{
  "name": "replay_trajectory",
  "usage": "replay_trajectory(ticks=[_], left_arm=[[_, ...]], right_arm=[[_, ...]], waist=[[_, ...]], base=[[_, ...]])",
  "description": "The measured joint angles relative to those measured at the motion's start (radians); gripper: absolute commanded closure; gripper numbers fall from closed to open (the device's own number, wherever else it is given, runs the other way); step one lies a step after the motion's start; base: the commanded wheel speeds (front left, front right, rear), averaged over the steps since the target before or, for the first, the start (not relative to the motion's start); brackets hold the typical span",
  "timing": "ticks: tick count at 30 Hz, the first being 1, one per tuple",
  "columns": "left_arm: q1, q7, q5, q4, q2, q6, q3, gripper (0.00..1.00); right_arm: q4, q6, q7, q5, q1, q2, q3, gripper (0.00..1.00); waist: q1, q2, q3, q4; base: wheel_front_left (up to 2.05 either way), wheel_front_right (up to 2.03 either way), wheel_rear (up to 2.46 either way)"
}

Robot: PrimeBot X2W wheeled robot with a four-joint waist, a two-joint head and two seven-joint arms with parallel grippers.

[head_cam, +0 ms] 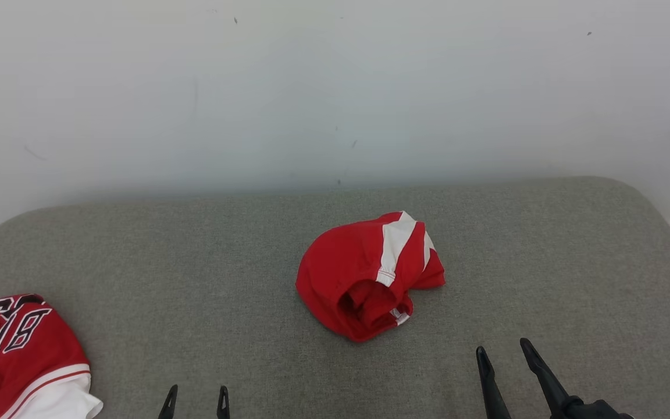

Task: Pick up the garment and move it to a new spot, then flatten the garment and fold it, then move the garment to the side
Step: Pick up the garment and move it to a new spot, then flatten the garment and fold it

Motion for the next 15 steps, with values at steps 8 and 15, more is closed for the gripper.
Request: replay_trajectory(ticks=[8,15], left_arm=[[-0.001,0.000,0.001,0.009,-0.004,-0.008,-0.009,0.00],[-0.004,0.000,0.001,0.007,-0.006,-0.010,-0.009,0.00]], right_arm=[[-0.001,0.000,0.000,0.000,0.002,0.001,0.001,0.00],[-0.002,0.000,0.000,0.000,0.003,0.001,0.002,0.00]], waist=[[0.0000,0.0000,-0.005,0.000],[0.0000,0.0000,-0.006,-0.001]], base=[[0.00,0.00,0.00],[0.00,0.00,0.00]])
